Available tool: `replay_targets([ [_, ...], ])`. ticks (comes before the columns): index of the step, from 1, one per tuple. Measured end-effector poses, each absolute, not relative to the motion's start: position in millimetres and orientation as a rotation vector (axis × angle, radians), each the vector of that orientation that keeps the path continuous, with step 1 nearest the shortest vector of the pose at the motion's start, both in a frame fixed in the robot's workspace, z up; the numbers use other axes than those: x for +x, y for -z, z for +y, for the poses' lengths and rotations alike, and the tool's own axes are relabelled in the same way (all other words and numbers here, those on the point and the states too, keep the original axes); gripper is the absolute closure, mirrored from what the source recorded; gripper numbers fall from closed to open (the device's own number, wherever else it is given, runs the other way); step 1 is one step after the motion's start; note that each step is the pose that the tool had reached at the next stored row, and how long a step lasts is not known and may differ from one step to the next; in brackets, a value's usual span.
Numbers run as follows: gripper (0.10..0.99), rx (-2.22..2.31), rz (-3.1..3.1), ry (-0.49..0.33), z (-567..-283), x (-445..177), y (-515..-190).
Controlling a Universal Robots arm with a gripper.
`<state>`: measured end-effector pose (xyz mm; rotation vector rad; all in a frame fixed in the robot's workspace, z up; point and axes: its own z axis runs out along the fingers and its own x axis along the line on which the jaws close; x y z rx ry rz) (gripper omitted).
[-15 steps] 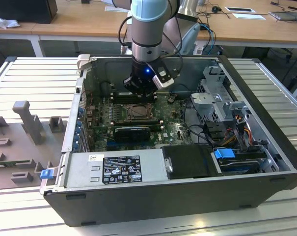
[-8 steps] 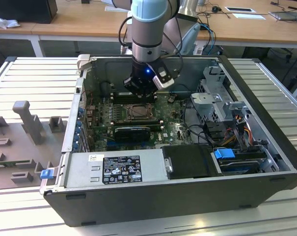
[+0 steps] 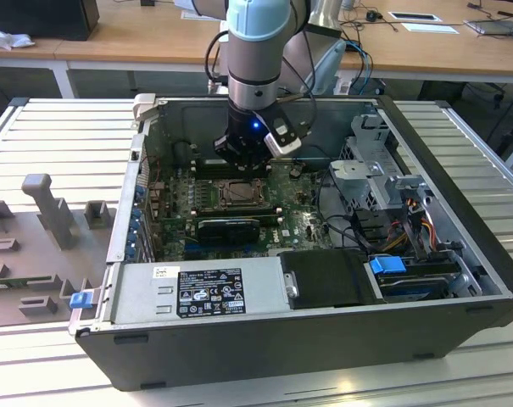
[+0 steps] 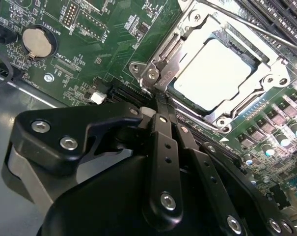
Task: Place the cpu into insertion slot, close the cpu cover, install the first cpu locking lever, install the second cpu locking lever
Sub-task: 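Install the first cpu locking lever, then install the second cpu locking lever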
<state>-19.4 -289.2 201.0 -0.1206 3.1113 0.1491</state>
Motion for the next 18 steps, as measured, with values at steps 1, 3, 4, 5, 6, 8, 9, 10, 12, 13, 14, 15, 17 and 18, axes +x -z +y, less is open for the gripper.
replay_targets([
  [1,0.98,-0.12,3.111,-0.154,-289,-19,-201],
  [3,0.98,-0.12,3.11,-0.157,-289,-19,-206],
  [4,0.98,-0.12,3.111,-0.156,-289,-19,-212],
  [5,0.98,-0.121,3.111,-0.156,-289,-19,-218],
  [6,0.98,-0.121,3.111,-0.154,-289,-19,-223],
  [8,0.98,-0.121,3.111,-0.154,-290,-19,-223],
  [9,0.98,-0.121,3.111,-0.154,-290,-19,-223],
  [10,0.98,-0.12,3.111,-0.154,-291,-19,-223],
  [12,0.98,-0.12,3.111,-0.154,-292,-19,-223],
  [13,0.98,-0.121,3.111,-0.154,-293,-19,-223],
  [14,0.98,-0.12,3.111,-0.154,-293,-19,-223],
  [15,0.98,-0.12,3.111,-0.154,-294,-19,-223],
  [17,0.98,-0.12,3.111,-0.154,-297,-19,-223],
  [18,0.98,-0.121,3.111,-0.154,-299,-19,-223],
])
